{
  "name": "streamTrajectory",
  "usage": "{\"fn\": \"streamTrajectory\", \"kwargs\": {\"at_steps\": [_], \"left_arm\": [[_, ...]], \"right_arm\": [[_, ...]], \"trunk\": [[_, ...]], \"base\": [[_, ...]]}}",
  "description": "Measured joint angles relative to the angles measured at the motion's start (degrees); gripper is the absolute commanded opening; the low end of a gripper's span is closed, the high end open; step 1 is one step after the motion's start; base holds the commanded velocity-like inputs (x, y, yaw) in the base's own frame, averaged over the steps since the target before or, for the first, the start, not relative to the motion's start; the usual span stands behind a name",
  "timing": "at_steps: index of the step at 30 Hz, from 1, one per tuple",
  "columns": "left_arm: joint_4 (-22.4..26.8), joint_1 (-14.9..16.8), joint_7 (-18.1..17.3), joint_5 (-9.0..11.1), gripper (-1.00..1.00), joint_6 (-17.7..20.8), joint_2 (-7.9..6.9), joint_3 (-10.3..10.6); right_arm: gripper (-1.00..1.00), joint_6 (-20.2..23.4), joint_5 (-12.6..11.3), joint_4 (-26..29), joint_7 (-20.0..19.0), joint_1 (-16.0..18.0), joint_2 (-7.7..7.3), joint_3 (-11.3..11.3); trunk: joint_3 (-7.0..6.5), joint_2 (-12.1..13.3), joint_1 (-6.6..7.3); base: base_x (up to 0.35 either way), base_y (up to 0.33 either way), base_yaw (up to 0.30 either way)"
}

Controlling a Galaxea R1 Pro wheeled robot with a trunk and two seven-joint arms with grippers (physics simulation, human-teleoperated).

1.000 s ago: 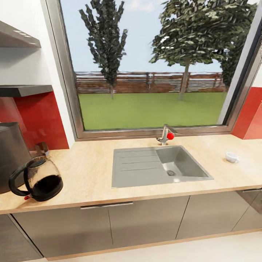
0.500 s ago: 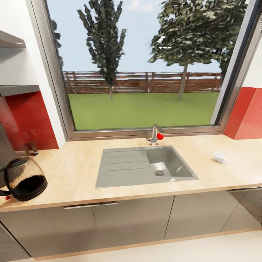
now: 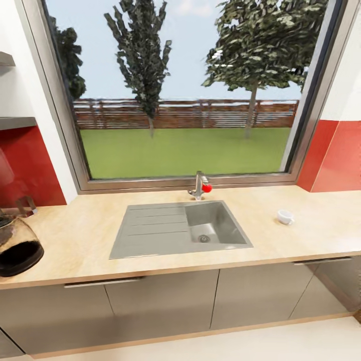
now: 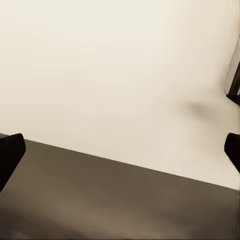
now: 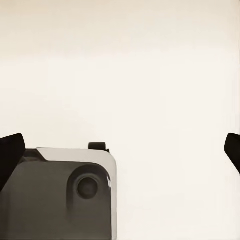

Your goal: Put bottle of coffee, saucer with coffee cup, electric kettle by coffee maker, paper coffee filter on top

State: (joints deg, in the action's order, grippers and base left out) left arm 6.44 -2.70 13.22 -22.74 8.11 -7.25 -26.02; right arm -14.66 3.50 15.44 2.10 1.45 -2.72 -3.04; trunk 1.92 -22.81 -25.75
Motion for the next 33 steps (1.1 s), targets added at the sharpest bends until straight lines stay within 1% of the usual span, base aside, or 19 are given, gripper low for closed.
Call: {"fn": "streamTrajectory", "kwargs": {"at_steps": [9, 14, 21, 31, 33], "left_arm": [[0.10, 0.00, -0.02, 0.38, 1.00, -0.11, 0.00, -0.07], [0.11, 0.00, -0.04, 0.46, 1.00, -1.20, 0.04, -0.08], [0.11, 0.00, -0.04, 0.45, 1.00, -1.46, 0.45, -0.08], [0.27, 0.00, -0.04, 0.39, 1.00, -1.54, 0.54, 0.00], [0.30, 0.00, -0.05, 0.36, 1.00, -1.55, 0.88, 0.00]], "right_arm": [[1.00, 0.00, 0.04, -0.34, 0.00, 0.00, 0.14, 0.06], [1.00, 0.00, 0.00, -0.30, -0.06, 0.00, 0.14, 0.01], [1.00, 0.00, -0.07, -0.27, -0.08, 0.00, 0.14, -0.07], [1.00, 0.07, -0.17, -0.27, -0.04, 0.00, 0.14, -0.39], [1.00, 0.08, -0.23, -0.22, -0.01, 0.00, 0.14, -0.45]], "trunk": [[0.00, 0.00, 0.00], [0.00, 0.00, 0.00], [0.00, 0.00, 0.00], [0.00, 0.00, 0.00], [0.01, 0.00, 0.00]], "base": [[0.000, -0.311, 0.000], [0.000, -0.310, 0.000], [0.000, -0.310, 0.000], [0.000, -0.310, 0.013], [-0.019, -0.310, 0.129]]}}
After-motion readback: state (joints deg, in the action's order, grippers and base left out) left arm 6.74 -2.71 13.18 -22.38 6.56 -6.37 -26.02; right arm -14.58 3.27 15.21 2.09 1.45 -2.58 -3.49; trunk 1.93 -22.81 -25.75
